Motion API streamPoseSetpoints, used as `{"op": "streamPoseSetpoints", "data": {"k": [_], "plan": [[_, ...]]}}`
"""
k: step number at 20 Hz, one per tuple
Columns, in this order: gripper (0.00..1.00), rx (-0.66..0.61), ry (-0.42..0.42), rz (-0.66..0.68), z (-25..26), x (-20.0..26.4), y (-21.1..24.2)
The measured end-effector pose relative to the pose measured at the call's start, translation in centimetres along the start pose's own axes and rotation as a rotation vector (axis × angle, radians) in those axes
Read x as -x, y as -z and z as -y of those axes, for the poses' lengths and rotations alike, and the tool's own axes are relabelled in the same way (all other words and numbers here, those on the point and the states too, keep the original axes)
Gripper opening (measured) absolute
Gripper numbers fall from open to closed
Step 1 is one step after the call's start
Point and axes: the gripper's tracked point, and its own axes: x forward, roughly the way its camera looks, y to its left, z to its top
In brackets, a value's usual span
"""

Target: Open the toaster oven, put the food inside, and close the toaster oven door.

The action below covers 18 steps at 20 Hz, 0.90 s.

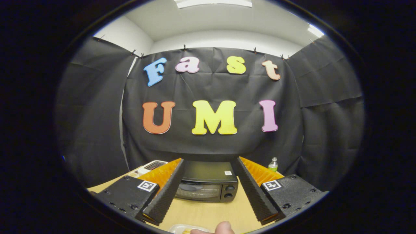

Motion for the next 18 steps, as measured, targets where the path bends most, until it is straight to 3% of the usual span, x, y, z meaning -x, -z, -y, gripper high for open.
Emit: {"op": "streamPoseSetpoints", "data": {"k": [9, 13, 18], "plan": [[1.0, -0.006, 0.028, -0.136, -2.4, -12.9, 8.1], [1.0, -0.059, 0.007, -0.224, -4.5, -15.8, 13.0], [1.0, -0.037, 0.039, -0.28, -4.7, -17.6, 17.5]]}}
